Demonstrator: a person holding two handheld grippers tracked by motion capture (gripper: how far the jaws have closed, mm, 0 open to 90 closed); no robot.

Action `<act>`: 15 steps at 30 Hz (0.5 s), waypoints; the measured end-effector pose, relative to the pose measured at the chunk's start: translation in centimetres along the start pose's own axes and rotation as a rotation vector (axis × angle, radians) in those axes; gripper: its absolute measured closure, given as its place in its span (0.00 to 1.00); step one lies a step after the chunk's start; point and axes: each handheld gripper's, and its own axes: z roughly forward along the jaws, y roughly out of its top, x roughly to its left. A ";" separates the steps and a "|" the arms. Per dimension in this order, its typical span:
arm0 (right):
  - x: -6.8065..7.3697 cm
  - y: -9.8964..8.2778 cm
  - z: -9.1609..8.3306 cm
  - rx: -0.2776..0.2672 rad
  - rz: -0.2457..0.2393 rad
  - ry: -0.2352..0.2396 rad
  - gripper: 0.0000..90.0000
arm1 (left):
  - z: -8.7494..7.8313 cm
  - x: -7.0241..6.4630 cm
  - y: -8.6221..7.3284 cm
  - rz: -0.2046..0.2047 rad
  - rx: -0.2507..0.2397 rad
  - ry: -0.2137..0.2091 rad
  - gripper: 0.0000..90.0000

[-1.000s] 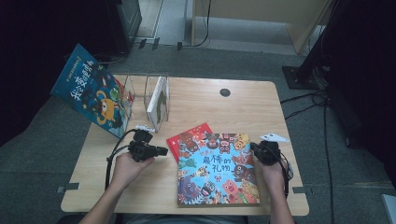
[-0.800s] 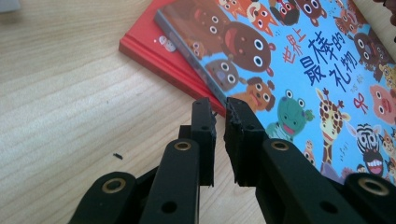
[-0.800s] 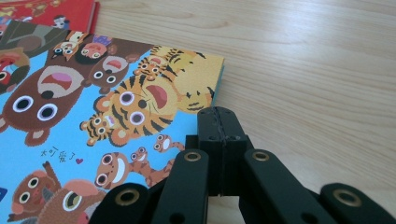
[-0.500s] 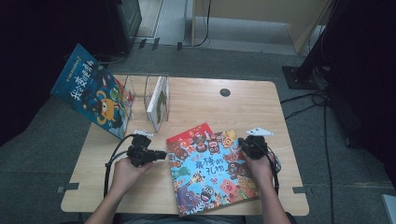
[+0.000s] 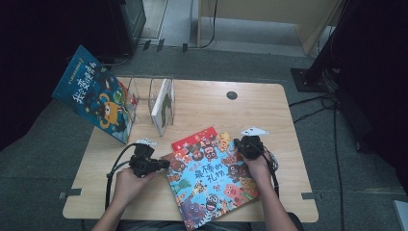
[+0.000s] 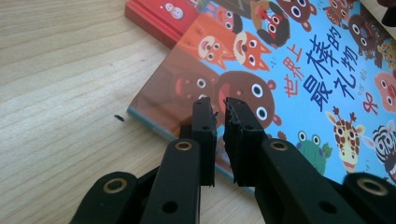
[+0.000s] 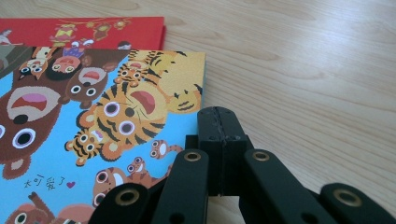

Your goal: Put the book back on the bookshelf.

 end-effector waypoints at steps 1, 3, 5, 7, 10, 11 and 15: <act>0.1 0.0 0.1 -0.002 -0.006 -0.002 1.00 | 0.1 -0.1 0.0 0.001 0.000 0.000 0.92; 0.2 0.1 0.1 -0.003 -0.017 -0.005 1.00 | 0.2 -0.1 0.0 0.003 -0.002 0.001 0.92; 0.2 0.1 -0.1 -0.013 -0.013 0.002 1.00 | 0.3 0.0 0.1 -0.003 -0.006 -0.001 0.92; 0.0 0.1 -0.6 -0.028 0.004 0.016 0.99 | 0.3 0.1 0.3 -0.001 -0.005 0.004 0.92; 0.1 0.0 -1.4 -0.038 0.007 0.025 1.00 | 0.3 0.2 0.5 0.004 -0.007 0.005 0.92; 0.2 0.0 -1.7 -0.043 0.008 0.029 1.00 | 0.4 0.2 0.7 0.006 -0.004 0.002 0.92; 0.5 -0.7 -2.9 -0.058 0.007 0.031 1.00 | 0.4 0.5 1.2 0.022 0.002 0.018 0.93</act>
